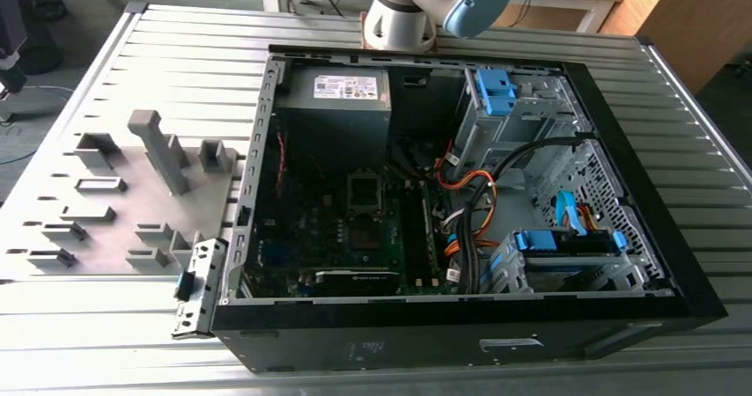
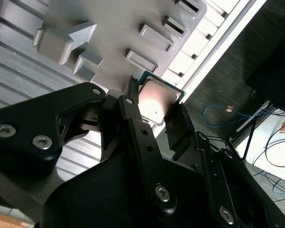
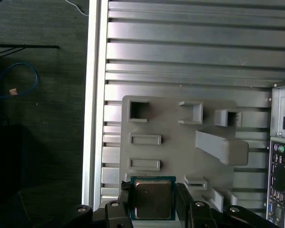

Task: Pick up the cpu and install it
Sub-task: 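Pick up the cpu and move it towards the insertion slot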

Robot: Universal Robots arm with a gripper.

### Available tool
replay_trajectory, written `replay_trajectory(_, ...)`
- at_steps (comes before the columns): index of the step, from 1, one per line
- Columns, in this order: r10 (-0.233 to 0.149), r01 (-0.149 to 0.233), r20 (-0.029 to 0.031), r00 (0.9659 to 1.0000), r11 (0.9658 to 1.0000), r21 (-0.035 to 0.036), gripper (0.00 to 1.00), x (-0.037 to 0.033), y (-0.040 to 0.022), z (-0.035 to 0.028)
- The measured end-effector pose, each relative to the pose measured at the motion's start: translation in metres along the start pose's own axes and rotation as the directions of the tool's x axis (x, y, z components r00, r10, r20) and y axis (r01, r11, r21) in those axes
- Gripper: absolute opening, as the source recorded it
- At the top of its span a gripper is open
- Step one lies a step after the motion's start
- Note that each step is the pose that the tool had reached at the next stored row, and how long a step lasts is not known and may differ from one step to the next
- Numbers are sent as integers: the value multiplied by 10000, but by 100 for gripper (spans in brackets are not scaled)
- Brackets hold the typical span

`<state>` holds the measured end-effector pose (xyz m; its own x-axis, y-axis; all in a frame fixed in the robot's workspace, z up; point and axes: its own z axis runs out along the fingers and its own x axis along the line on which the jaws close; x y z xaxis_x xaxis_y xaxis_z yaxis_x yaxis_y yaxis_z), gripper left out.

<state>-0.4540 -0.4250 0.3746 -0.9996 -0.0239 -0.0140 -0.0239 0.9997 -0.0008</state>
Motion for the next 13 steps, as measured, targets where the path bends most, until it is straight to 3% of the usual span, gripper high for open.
replay_trajectory(13,-1,1,1,10000,10000,0,47,-91,-2,2)
